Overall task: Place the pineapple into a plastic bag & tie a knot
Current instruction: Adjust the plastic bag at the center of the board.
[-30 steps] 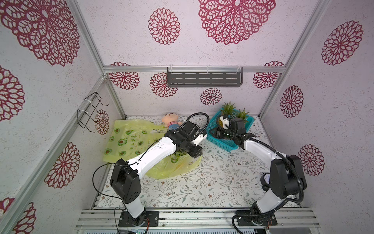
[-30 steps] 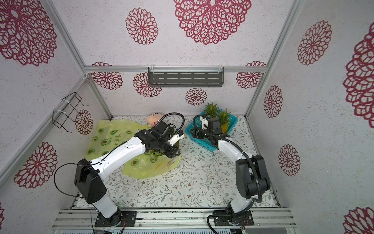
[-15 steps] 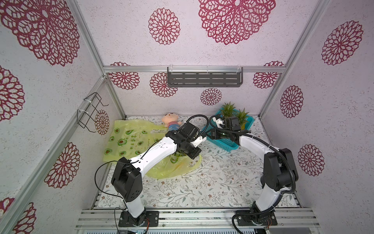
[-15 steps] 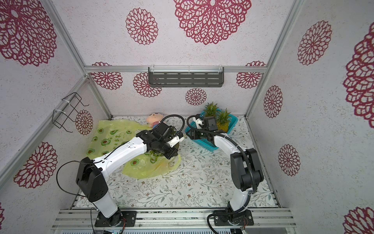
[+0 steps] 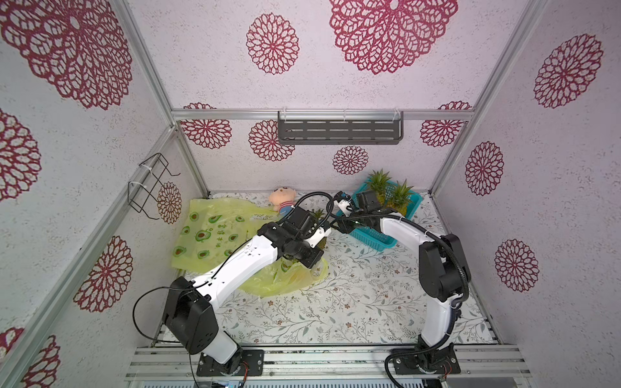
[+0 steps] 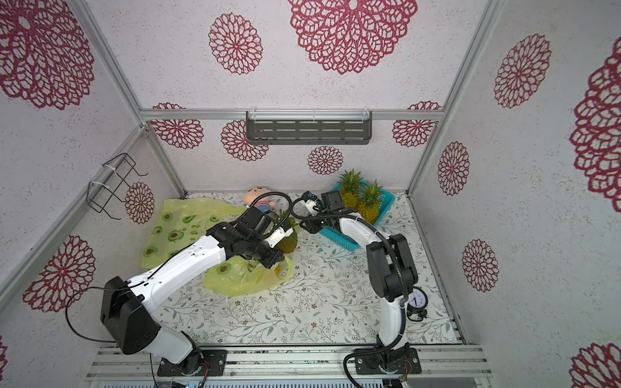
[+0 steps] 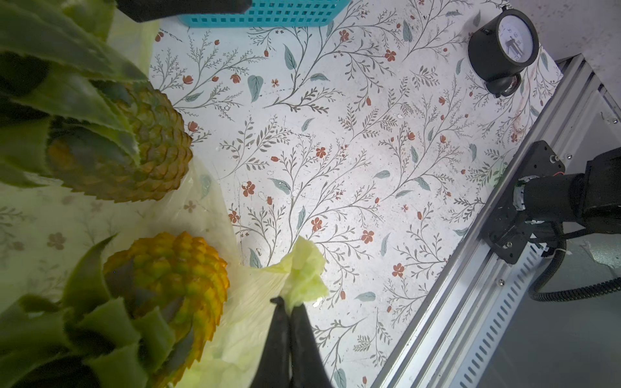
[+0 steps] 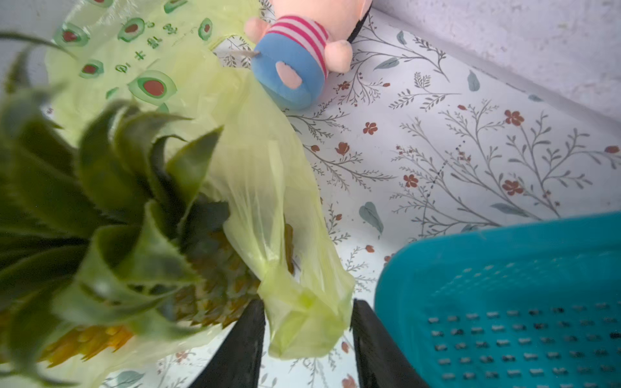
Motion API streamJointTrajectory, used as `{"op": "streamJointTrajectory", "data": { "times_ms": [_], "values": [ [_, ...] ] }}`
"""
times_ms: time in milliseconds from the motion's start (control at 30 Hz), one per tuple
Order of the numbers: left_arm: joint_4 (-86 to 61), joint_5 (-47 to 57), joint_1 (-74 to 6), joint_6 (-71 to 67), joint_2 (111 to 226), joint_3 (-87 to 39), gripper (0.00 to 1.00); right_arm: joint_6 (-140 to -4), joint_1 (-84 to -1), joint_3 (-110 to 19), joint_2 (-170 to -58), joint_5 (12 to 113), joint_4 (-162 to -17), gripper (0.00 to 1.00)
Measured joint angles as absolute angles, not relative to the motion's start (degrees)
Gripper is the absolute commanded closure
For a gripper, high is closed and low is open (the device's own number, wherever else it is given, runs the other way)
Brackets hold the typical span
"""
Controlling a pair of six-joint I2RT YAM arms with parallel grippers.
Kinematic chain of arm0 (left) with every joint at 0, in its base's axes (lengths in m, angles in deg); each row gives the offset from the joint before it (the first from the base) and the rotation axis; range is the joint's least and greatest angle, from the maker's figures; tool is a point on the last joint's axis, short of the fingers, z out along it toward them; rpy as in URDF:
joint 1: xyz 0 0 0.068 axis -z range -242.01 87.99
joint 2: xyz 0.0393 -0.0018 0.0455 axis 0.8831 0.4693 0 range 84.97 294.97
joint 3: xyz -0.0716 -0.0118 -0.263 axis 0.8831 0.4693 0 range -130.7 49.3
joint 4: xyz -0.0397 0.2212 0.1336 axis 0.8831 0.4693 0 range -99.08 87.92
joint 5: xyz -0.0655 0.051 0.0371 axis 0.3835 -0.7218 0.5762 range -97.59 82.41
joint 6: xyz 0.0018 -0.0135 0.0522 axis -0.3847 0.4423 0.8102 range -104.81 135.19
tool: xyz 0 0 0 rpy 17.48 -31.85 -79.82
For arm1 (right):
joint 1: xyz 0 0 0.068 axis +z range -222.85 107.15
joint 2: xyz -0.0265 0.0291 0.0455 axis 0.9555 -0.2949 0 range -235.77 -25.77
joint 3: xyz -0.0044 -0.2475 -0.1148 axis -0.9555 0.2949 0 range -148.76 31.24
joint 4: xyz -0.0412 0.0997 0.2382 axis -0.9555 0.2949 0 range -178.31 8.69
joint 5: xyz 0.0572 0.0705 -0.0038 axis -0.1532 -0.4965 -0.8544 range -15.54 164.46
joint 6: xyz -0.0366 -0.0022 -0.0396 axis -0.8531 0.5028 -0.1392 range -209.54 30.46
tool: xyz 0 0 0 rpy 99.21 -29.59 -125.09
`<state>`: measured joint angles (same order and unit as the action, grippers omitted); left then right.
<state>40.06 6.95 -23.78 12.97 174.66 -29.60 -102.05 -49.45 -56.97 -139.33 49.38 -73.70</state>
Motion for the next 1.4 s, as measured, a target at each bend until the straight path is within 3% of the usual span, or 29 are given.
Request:
{"op": "streamJointTrajectory", "data": {
  "times_ms": [300,500,667,933,1167,1400],
  "values": [
    [39.97,6.73,-23.88,12.75,174.66,-29.60,1.00,-108.48,-48.62,-61.25,-143.00,48.90,-70.02,0.54],
    [39.89,6.41,-24.19,12.36,174.66,-29.60,1.00,-108.50,-48.45,-61.80,-143.74,49.18,-70.72,0.99],
    [39.67,5.49,-24.54,12.05,172.86,-28.72,1.00,-104.85,-49.12,-56.07,-140.55,46.98,-76.54,1.00],
    [39.56,3.81,-26.03,12.14,160.10,-26.03,1.00,-95.04,-51.57,-46.13,-124.18,44.22,-80.63,1.00],
    [35.67,3.22,-30.88,11.62,148.54,-25.09,1.00,-87.94,-51.97,-50.70,-114.74,46.71,-78.48,1.00],
    [31.01,-0.59,-34.64,10.31,147.34,-28.31,1.00,-83.87,-52.07,-59.48,-113.10,53.01,-70.96,1.00]
  ]
}}
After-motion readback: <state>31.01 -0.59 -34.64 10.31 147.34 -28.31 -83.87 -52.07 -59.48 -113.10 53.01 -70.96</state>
